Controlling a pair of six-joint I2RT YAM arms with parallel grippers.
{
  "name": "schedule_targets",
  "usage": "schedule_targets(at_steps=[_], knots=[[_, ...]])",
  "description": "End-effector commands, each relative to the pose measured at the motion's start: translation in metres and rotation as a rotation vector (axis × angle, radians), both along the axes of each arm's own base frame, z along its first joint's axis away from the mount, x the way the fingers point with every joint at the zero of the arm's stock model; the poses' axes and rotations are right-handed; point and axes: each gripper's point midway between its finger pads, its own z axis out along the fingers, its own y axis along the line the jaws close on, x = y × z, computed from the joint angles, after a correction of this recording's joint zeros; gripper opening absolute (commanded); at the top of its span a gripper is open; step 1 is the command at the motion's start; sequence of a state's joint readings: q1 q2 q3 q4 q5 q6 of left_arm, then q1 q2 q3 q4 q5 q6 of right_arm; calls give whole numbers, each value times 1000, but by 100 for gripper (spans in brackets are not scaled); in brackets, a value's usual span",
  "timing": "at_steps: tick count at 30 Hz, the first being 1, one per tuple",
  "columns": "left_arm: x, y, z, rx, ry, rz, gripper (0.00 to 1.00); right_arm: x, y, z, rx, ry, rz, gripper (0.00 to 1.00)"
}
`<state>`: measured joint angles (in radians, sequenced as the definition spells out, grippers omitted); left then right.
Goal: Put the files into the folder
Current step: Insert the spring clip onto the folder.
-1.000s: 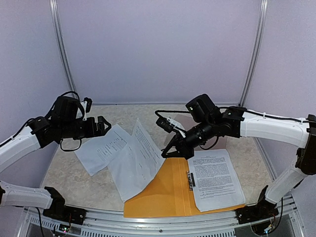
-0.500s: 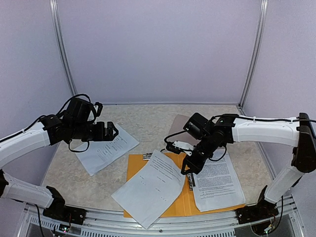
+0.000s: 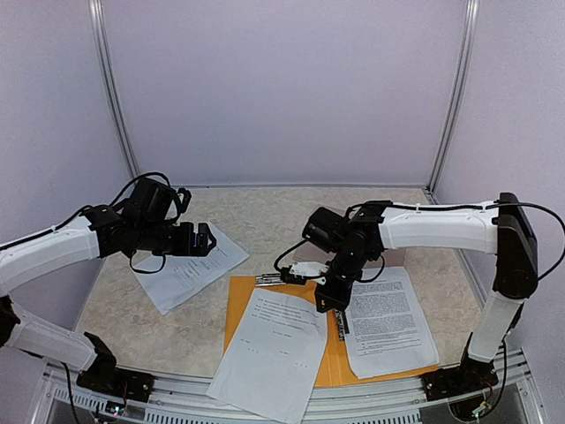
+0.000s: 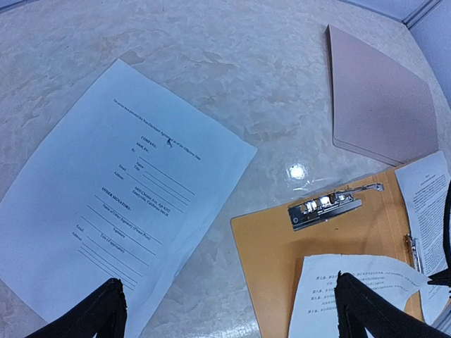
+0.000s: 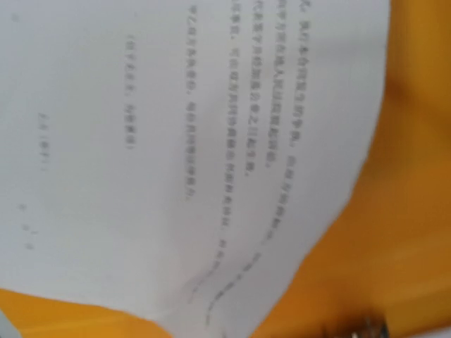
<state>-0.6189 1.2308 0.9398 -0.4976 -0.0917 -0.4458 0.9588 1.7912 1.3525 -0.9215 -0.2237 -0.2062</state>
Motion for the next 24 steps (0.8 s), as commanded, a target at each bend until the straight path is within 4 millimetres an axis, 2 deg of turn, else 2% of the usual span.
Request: schedule_targets(at_steps=[1,6,12,21,24], knots=[[8,-11,3,-2,-19,-30,99,-9,23,2,26,11,124,0],[11,-16,-4,5,-3,-41,99,6,32,-6,3,-24,141,0],[14,-20,-6,8,3,-53,99,36,37,-13,-57,-112,121,0],[15,-22,-8,11,11,-61,99,73,26,-20,-154,-215,56,0],[15,-22,-9,13,14,-62,99,80,26,-20,-141,-218,42,0]])
